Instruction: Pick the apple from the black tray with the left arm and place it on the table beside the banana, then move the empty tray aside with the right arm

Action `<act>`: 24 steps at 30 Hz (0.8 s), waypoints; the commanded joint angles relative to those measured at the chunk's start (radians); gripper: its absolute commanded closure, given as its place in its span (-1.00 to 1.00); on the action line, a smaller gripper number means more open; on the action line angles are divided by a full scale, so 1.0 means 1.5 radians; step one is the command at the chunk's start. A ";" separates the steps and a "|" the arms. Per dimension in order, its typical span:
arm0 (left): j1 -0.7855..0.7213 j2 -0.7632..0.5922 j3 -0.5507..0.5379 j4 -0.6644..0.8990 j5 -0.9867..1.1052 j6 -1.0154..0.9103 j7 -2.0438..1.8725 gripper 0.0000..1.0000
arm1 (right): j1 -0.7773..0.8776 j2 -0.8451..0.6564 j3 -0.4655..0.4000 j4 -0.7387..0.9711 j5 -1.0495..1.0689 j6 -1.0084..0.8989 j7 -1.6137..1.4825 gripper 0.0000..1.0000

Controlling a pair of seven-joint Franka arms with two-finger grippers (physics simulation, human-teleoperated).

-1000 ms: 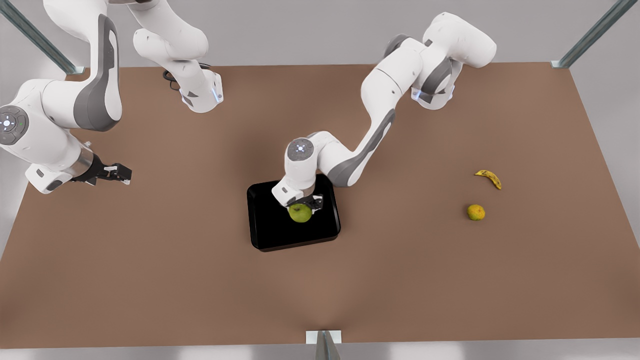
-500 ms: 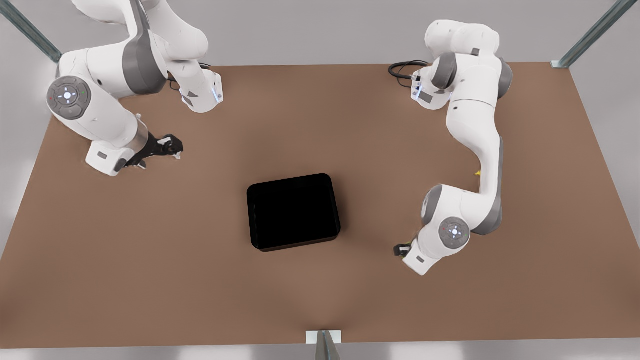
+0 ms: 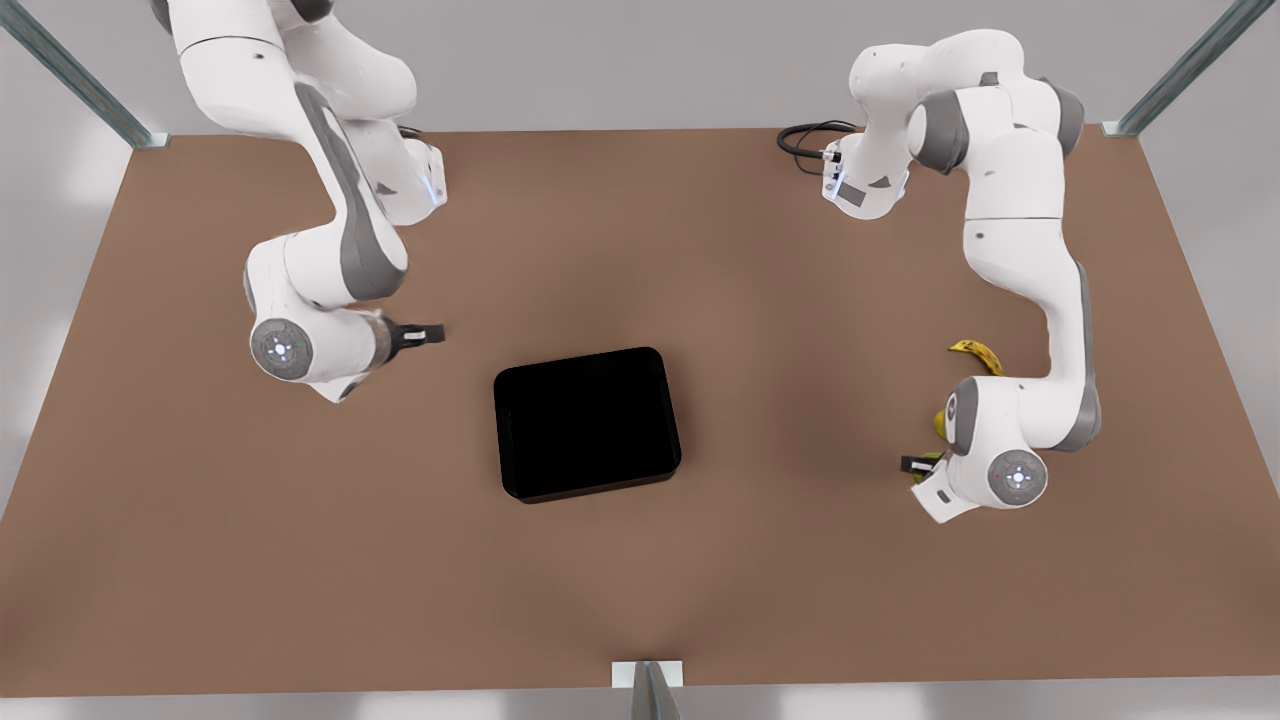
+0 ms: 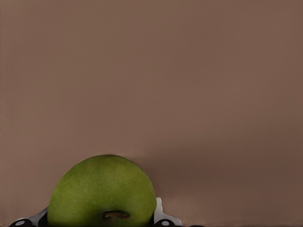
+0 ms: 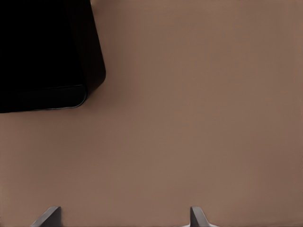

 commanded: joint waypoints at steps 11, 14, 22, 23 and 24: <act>-0.001 -0.114 0.010 0.001 -0.004 -0.059 0.208 -1.00 | 0.037 0.085 0.037 0.030 -0.042 0.298 0.259 -1.00; 0.000 -0.190 0.025 0.089 -0.134 -0.198 0.108 -1.00 | 0.069 0.105 0.049 0.037 -0.043 0.299 0.287 -1.00; 0.059 -0.359 -0.073 0.085 -0.168 -0.313 -0.053 -1.00 | 0.067 0.194 0.061 0.057 -0.082 0.380 0.281 -1.00; 0.047 -0.448 -0.055 -0.116 -0.169 -0.136 -0.024 -1.00 | 0.069 0.201 0.061 0.057 -0.096 0.389 0.285 -1.00; 0.049 -0.437 -0.054 -0.104 -0.168 -0.082 -0.032 -1.00 | 0.069 0.209 0.062 0.058 -0.102 0.390 0.285 -1.00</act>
